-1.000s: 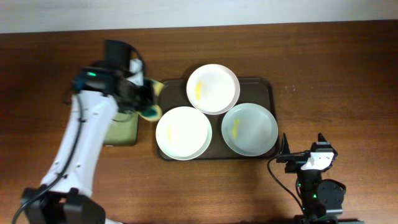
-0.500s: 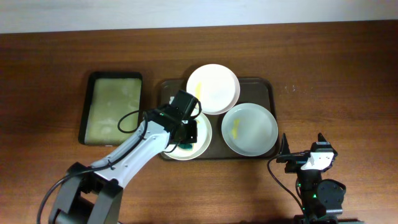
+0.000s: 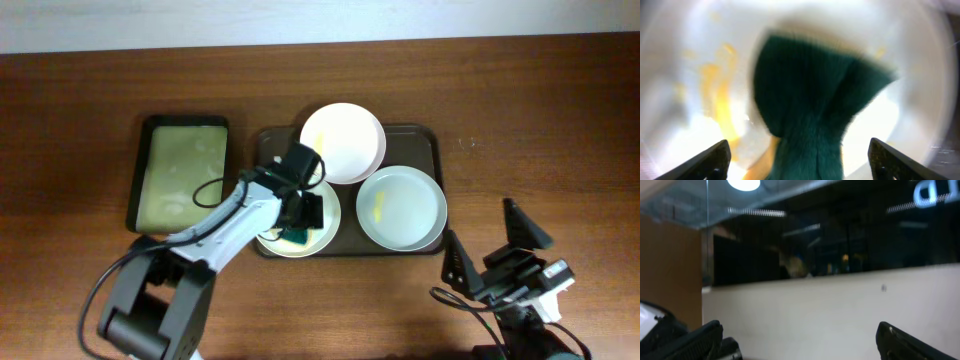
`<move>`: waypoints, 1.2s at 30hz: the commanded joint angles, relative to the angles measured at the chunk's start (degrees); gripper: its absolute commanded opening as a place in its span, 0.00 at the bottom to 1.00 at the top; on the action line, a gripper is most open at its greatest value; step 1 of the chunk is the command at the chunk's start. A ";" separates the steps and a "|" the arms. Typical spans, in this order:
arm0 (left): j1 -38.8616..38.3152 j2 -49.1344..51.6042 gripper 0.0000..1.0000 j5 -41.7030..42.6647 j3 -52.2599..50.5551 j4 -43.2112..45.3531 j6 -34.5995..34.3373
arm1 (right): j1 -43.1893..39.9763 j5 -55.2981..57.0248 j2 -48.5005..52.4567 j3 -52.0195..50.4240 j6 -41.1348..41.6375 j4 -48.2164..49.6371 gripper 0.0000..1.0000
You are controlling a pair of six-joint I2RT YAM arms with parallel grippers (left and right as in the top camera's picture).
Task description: Clean dirty plates on tray and stack at the side
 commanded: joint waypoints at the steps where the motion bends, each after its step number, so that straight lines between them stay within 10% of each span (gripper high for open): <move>1: 5.18 -10.08 0.88 -0.44 5.66 -1.99 0.07 | -0.33 1.79 2.29 11.43 -7.39 -7.93 0.99; 7: 19.54 -18.80 0.92 -0.15 5.68 -8.85 0.04 | -0.33 -5.49 33.75 49.11 -22.29 -60.59 0.98; 13: 23.74 -18.60 0.97 -0.02 5.29 -13.20 1.66 | 1.11 -46.27 59.52 57.29 -6.88 -45.81 0.98; 20: 23.74 -18.60 1.00 -0.04 5.29 -13.79 4.15 | 22.97 3.39 81.61 67.98 -1.62 -71.04 0.99; 24: 23.74 -18.60 1.00 -0.04 5.29 -13.81 4.17 | 30.82 6.78 94.51 69.31 5.68 -74.01 0.89; 27: 23.74 -18.60 1.00 -0.04 5.27 -14.43 4.17 | 32.02 9.68 100.87 69.31 8.59 -72.17 0.48; 36: 23.74 -18.60 1.00 -0.39 5.25 -14.86 4.42 | 31.85 13.81 108.28 68.85 8.22 -67.30 0.38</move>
